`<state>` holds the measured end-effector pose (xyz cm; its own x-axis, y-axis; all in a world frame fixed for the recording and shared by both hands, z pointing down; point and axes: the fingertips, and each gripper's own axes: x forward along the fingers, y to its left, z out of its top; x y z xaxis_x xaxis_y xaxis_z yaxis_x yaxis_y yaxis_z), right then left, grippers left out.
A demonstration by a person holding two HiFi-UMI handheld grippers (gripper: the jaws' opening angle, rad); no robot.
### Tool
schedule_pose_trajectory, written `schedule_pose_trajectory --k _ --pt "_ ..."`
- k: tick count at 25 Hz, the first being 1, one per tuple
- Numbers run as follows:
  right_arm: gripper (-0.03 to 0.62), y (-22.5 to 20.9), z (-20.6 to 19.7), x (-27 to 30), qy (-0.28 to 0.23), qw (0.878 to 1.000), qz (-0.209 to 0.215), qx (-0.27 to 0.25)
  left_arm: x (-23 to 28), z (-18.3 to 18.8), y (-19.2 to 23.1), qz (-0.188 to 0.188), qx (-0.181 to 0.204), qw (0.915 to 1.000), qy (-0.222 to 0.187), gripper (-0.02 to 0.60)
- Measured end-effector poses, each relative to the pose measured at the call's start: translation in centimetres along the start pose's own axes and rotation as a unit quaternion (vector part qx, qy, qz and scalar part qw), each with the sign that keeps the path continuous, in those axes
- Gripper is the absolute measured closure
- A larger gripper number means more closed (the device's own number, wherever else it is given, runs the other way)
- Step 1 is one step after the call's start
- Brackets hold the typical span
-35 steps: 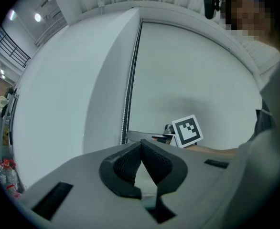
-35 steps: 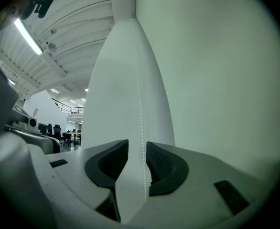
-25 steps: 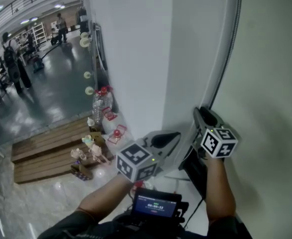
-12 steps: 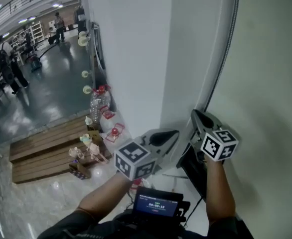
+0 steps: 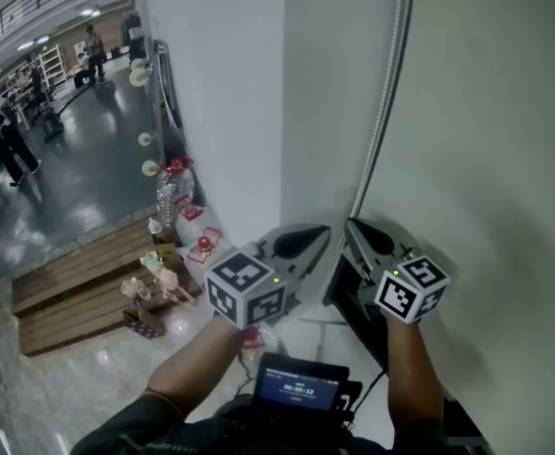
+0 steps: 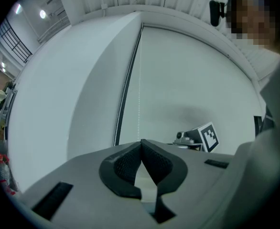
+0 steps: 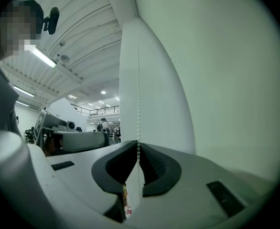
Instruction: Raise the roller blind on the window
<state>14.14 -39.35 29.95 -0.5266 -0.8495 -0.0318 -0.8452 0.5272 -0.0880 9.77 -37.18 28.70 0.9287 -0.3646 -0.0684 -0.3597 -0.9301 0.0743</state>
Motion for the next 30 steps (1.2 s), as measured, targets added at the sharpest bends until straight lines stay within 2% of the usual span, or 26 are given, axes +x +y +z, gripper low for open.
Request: schedule_pose_trajectory --k 5,13,14,15,16,17,22,24,27,30 --pt "0.582 1.5 0.0 -2.1 0.003 1.000 0.014 -0.007 0.5 0.9 -1.6 -0.012 0.003 0.9999 -0.007 0.591" --pt "0.582 4.7 -0.1 -4.9 0.007 0.999 0.042 -0.013 1.6 4.0 -4.8 -0.080 0.009 0.9964 -0.024 0.587" --pt "0.582 4.8 -0.1 -5.2 0.008 0.999 0.042 -0.014 2.0 4.1 -5.3 -0.095 0.008 0.9952 -0.021 0.494" --pt "0.582 4.8 -0.1 -5.4 0.008 0.999 0.042 -0.014 2.3 4.2 -5.8 -0.107 0.006 0.9941 -0.019 0.431" --pt "0.582 4.8 -0.1 -5.6 0.009 0.999 0.040 -0.014 2.5 4.3 -6.2 -0.113 0.004 0.9934 -0.018 0.429" --pt "0.582 4.9 -0.1 -5.8 0.010 0.999 0.039 -0.013 2.6 4.4 -6.4 -0.112 0.003 0.9935 -0.018 0.430" --pt "0.582 5.9 0.1 -6.5 0.011 0.999 0.049 -0.016 2.7 4.0 -6.6 -0.100 -0.002 0.9949 -0.013 0.583" --pt "0.582 5.9 -0.1 -6.7 0.018 0.999 0.048 -0.017 2.8 3.8 -6.8 -0.104 -0.008 0.9944 -0.013 0.584" --pt "0.582 5.7 -1.0 -6.7 0.030 0.999 0.044 -0.009 3.0 2.9 -7.0 -0.102 0.005 0.9948 -0.004 0.586" --pt "0.582 5.6 -1.4 -6.5 0.018 0.998 0.052 0.014 2.6 2.6 -6.8 -0.102 -0.002 0.9948 -0.011 0.586"
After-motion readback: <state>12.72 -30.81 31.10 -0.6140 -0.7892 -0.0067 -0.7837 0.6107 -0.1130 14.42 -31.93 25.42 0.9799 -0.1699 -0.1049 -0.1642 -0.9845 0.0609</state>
